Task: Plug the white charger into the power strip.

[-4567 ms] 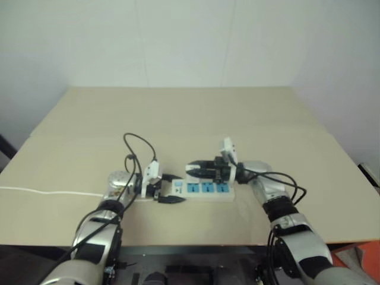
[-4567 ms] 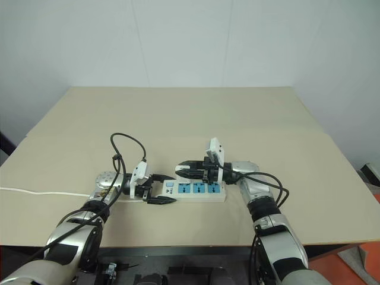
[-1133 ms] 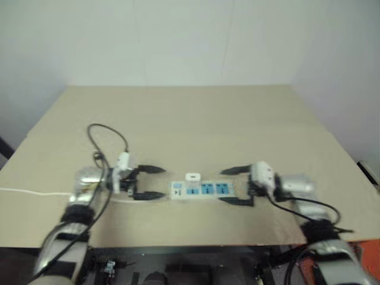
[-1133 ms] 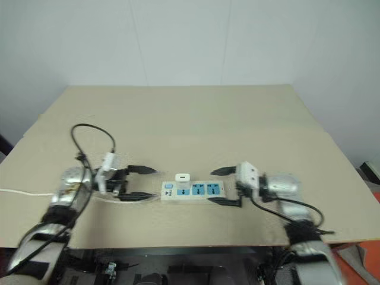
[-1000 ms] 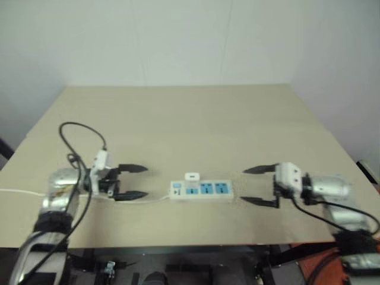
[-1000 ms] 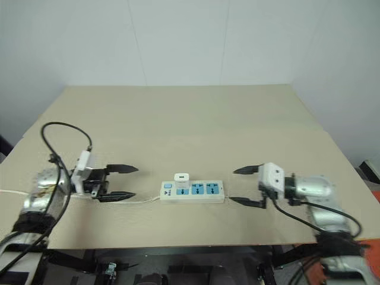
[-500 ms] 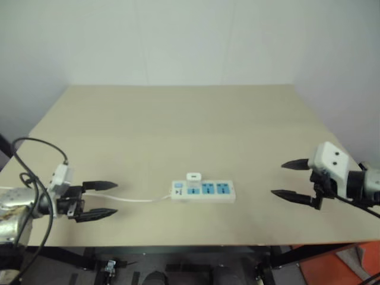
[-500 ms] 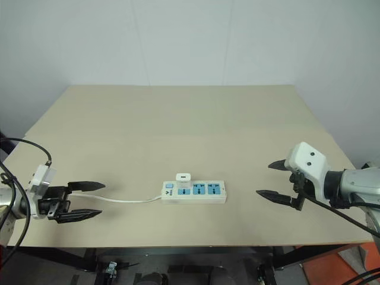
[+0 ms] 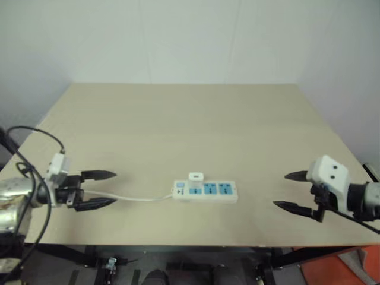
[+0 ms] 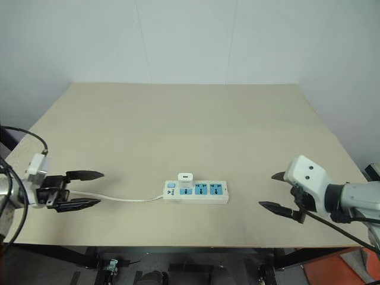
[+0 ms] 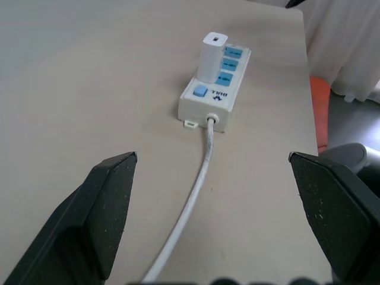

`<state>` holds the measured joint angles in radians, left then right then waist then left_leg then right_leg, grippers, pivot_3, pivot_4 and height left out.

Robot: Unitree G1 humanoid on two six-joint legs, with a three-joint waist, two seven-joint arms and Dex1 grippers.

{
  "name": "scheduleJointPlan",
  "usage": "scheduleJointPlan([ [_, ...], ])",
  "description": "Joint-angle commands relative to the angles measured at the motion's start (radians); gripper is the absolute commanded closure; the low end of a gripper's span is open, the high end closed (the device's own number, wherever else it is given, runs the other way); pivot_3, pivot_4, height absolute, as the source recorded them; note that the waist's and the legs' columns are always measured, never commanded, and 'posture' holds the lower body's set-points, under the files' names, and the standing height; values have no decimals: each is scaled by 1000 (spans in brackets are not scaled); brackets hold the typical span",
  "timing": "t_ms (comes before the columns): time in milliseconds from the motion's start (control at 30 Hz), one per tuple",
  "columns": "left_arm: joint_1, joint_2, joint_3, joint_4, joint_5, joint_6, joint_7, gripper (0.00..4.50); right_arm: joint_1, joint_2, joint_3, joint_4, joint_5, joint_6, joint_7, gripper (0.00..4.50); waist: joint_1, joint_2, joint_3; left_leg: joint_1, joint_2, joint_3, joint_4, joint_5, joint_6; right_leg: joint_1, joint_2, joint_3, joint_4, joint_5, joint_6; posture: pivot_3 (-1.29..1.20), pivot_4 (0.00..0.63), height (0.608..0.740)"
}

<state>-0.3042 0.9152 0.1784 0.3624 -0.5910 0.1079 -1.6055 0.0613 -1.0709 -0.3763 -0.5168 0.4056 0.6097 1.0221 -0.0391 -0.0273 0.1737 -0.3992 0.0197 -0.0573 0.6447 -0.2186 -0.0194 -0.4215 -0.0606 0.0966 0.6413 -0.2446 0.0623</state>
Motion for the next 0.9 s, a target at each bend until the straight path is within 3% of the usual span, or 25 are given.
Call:
scheduleJointPlan([
  [33,-27,-6,11,-18,16,-11,4,40,7,5,-39,-6,-21,-40,-17,0,-3,0,0,0,0,0,0,0,0,0,0,0,0,0,0,0,150,740],
  [900,-160,-69,28,88,89,-59,24,40,-140,21,64,56,-32,-67,-50,0,-4,0,0,1,0,0,1,0,0,1,0,0,2,4,-6,0,150,740],
])
